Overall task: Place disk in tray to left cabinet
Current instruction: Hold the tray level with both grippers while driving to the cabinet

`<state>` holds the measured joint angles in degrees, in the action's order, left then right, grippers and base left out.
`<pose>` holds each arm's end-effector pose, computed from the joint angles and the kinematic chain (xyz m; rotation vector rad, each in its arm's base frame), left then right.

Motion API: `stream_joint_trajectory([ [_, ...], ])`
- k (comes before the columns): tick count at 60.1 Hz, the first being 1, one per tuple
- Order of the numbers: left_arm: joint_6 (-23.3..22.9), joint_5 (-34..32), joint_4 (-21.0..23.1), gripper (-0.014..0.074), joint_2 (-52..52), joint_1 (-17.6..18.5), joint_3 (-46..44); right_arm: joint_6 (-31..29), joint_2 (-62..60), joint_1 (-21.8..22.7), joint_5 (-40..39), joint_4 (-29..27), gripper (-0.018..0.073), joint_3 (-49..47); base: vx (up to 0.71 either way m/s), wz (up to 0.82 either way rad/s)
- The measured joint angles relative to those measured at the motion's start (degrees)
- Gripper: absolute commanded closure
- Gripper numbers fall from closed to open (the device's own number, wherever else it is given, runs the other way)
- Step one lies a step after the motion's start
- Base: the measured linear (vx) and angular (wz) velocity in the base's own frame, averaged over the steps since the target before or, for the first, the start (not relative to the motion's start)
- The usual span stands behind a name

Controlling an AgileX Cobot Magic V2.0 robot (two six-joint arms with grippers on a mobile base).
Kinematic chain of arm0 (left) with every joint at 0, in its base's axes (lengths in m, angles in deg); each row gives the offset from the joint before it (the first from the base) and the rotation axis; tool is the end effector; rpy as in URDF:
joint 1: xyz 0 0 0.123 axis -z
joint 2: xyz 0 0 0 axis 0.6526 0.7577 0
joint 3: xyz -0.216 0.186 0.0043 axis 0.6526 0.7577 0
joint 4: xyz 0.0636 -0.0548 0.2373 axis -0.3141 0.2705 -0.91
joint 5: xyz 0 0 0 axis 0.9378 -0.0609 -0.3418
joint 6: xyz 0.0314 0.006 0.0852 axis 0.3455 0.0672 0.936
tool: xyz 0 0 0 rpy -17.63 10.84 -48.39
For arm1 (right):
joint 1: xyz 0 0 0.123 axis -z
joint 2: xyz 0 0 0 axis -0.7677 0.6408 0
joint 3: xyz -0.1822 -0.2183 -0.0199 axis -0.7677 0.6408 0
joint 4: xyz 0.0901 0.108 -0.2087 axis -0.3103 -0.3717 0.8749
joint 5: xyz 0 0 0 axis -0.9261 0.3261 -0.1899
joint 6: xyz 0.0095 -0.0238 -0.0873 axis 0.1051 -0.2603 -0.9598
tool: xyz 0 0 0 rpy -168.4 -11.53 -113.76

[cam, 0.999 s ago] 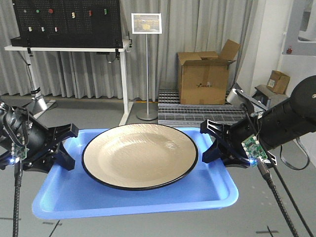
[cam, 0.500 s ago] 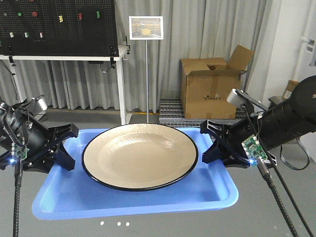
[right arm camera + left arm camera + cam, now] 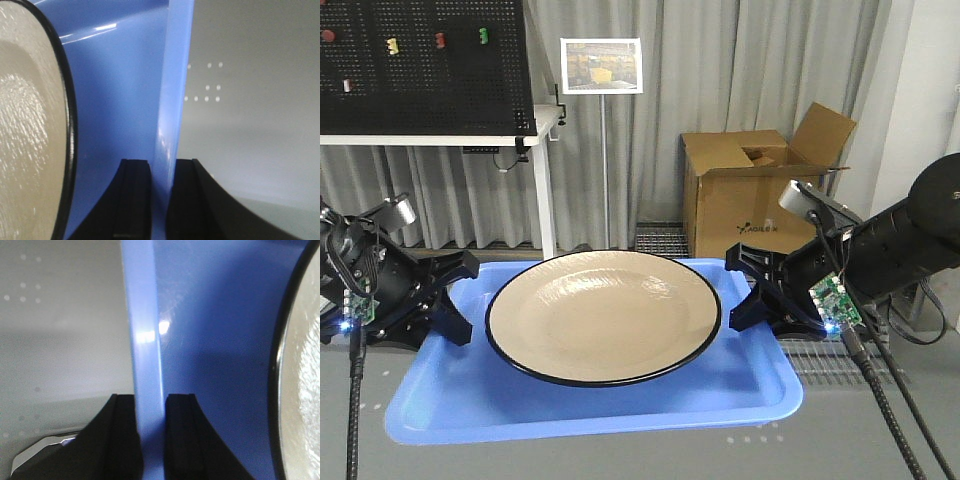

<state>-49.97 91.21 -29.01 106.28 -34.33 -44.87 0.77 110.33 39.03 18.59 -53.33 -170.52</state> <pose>0.3600 -0.0793 0.3602 -0.0207 2.7158 -0.6932 0.3640 0.1111 0.3476 0.0184 2.5657 0.7703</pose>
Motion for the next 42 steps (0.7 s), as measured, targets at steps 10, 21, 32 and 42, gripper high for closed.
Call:
stream_joint_trajectory([
  [10, 0.00, 0.00, 0.00, 0.0596, 0.00, 0.00, 0.00, 0.00, 0.00, 0.00, 0.24, 0.00, 0.0560, 0.00, 0.60, -0.03],
  [21, 0.00, 0.00, 0.00, 0.0596, 0.00, 0.00, 0.00, 0.00, 0.00, 0.00, 0.41, 0.00, 0.0560, 0.00, 0.57, -0.02],
  [32, 0.00, 0.00, 0.00, 0.0596, 0.00, 0.00, 0.00, 0.00, 0.00, 0.00, 0.41, 0.00, 0.0560, 0.00, 0.52, -0.05],
  [42, 0.00, 0.00, 0.00, 0.0596, 0.00, 0.00, 0.00, 0.00, 0.00, 0.00, 0.41, 0.00, 0.0560, 0.00, 0.49, -0.07],
])
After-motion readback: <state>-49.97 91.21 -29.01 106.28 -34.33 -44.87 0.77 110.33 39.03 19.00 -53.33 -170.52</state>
